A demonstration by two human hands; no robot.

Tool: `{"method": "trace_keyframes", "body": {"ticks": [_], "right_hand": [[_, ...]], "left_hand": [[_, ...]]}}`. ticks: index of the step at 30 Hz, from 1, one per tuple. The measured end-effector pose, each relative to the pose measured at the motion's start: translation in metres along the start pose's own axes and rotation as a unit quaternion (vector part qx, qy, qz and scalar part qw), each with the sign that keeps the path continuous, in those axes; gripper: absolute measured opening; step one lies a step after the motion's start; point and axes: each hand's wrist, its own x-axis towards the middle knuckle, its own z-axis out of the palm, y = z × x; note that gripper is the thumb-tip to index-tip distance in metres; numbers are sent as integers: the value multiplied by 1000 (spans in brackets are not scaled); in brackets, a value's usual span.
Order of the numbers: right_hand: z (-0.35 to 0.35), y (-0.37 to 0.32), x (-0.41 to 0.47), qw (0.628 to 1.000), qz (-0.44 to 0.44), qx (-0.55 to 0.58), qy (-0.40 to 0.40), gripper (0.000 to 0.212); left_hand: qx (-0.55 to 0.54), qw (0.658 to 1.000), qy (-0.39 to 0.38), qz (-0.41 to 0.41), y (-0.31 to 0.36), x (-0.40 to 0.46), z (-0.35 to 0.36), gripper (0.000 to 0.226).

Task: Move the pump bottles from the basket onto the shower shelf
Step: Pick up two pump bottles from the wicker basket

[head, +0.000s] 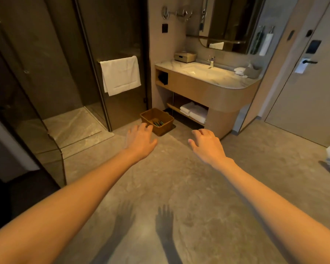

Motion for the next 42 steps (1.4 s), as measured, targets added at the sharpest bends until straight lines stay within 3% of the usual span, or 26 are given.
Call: {"method": "trace_keyframes", "body": {"ticks": [6,16,22,28,33,37,42], "right_hand": [[61,25,94,997,-11,2,-71,45],[121,27,273,999,-4,5,-53,48],[195,58,343,990,33,5,-140,51],[233,107,475,991,8,9,-130,46],[247,149,571,990,-12,15,-143,44],[270,178,624,985,-10,9,-173,45],[299,187,703,975,-36,-1,-217,45]], "left_hand": [[26,999,-40,-27,-28,85,65,53],[7,997,-72,-29,-90,237,132,51],[6,993,-113,-31,-112,304,204,51],[-13,990,-134,-47,-107,424,257,51],[-59,979,-158,-116,-93,512,285,50],[-63,966,-210,-140,-90,556,316,50],[-52,963,-218,-150,-101,631,347,50]]}}
